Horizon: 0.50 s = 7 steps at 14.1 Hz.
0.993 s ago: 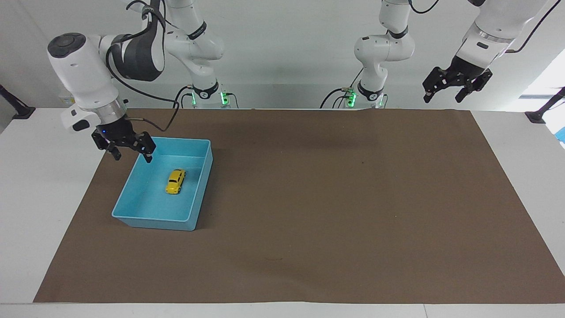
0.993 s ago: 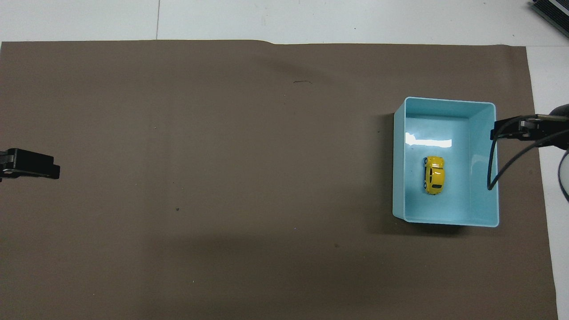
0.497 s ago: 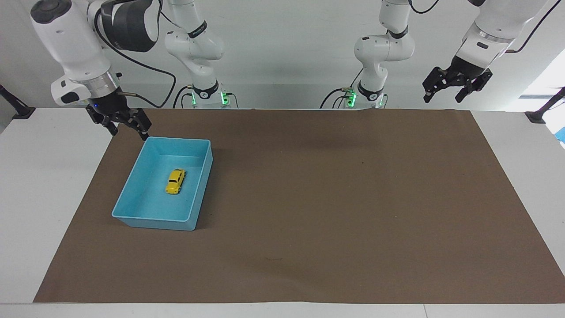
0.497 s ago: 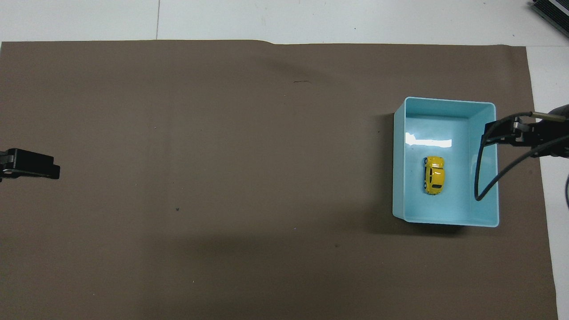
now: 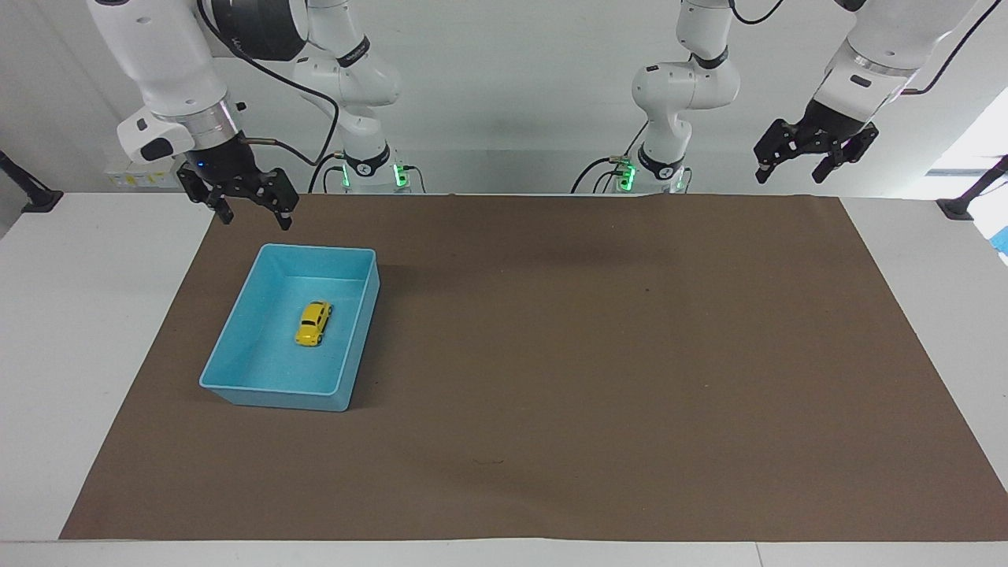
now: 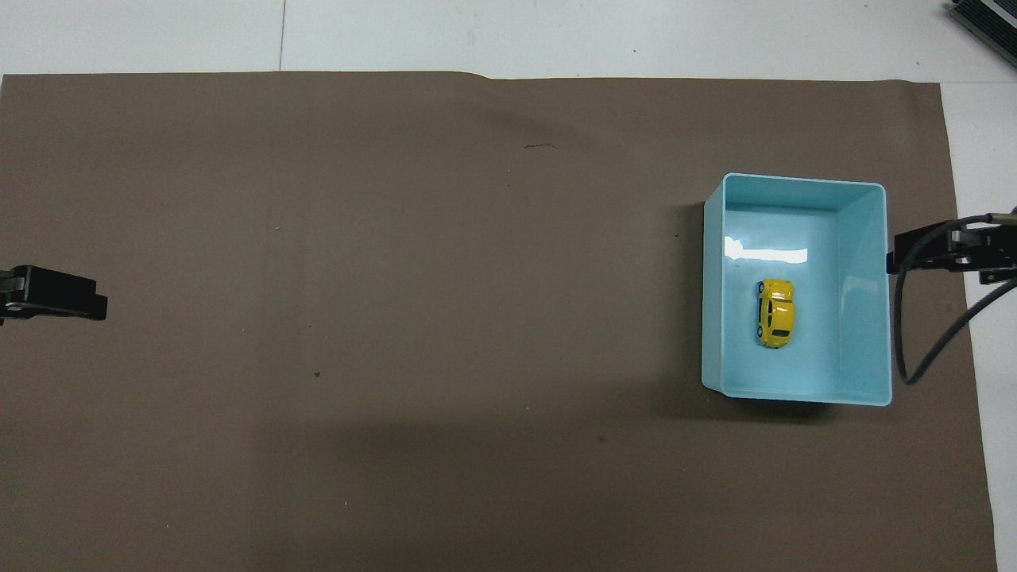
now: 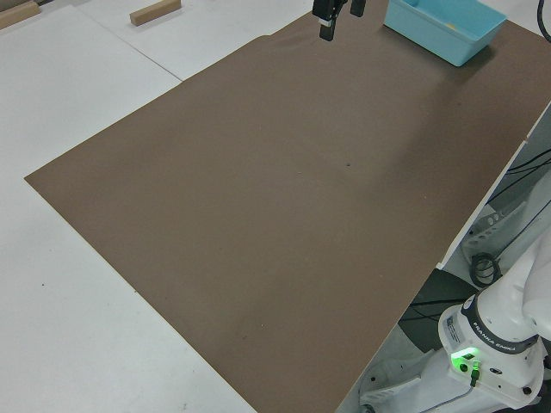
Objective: Wind up and store yellow beetle car
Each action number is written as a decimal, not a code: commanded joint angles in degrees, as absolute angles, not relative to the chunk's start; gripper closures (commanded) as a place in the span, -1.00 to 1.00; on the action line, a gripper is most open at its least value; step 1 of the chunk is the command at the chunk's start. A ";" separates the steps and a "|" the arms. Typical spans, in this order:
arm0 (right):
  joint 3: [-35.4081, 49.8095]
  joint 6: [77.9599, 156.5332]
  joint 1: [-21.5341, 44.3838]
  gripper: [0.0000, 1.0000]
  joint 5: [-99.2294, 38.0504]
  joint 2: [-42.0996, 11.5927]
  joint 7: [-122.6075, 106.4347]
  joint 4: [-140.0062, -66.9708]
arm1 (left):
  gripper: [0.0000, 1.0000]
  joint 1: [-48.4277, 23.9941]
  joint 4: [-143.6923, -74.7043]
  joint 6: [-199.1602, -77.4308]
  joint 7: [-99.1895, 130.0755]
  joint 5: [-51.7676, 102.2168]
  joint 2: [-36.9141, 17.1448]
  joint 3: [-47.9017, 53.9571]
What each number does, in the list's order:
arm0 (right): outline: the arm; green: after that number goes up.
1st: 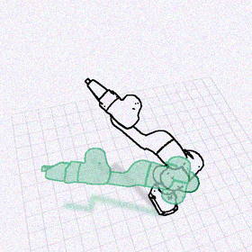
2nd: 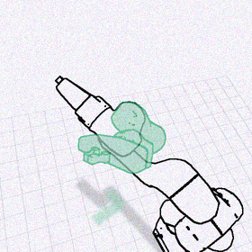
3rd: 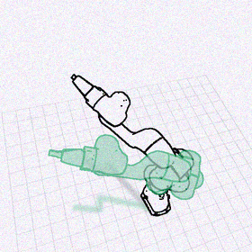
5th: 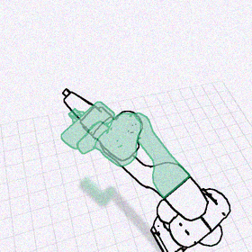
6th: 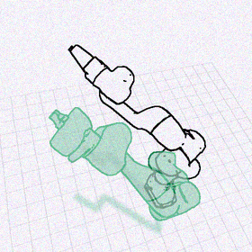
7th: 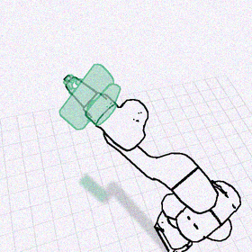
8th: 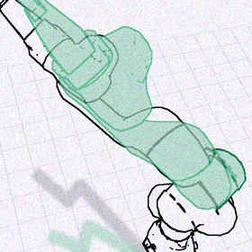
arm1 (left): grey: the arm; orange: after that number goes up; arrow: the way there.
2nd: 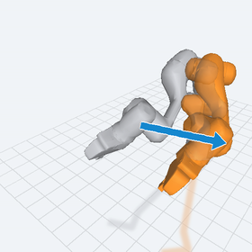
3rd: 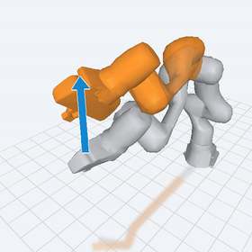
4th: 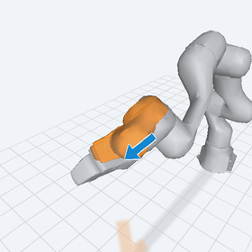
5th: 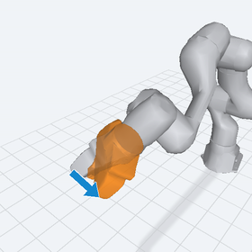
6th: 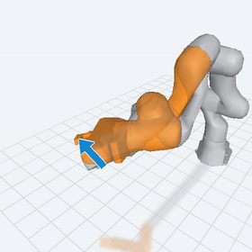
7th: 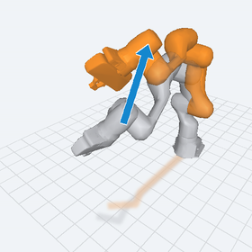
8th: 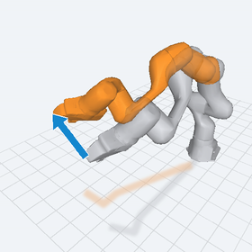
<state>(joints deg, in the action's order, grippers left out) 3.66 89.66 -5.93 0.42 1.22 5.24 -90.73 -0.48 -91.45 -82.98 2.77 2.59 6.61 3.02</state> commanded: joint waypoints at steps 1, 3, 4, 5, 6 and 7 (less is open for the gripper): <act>3.78 88.86 -6.24 -1.00 0.35 0.88 3.78 -89.21 | -1.00 -0.79 -92.72 -83.41 2.11 2.81 7.73 2.81; 3.87 88.86 -6.24 -1.00 0.35 0.88 3.69 -89.21 | -1.00 -0.79 -92.72 -83.41 2.11 2.81 7.73 2.81; 3.87 88.94 -6.24 -1.00 0.35 0.79 3.69 -89.12 | -1.00 -0.79 -92.72 -83.41 2.11 2.81 7.73 2.81; 3.87 88.86 -6.24 -1.00 0.26 0.88 3.78 -89.12 | -1.00 -0.79 -92.72 -83.32 2.11 2.81 7.73 2.81; 3.87 88.77 -6.24 -1.00 0.26 0.88 3.78 -89.21 | -1.00 -0.79 -92.72 -83.41 2.11 2.81 7.73 2.81; 3.87 88.42 -6.24 -1.00 0.26 0.88 3.69 -89.21 | -1.00 -0.79 -92.72 -83.41 2.11 2.81 7.73 2.81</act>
<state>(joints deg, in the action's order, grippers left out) 3.67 89.64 -5.87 0.42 1.22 5.20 -90.09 -0.49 -91.45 -82.98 2.75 2.59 6.61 3.04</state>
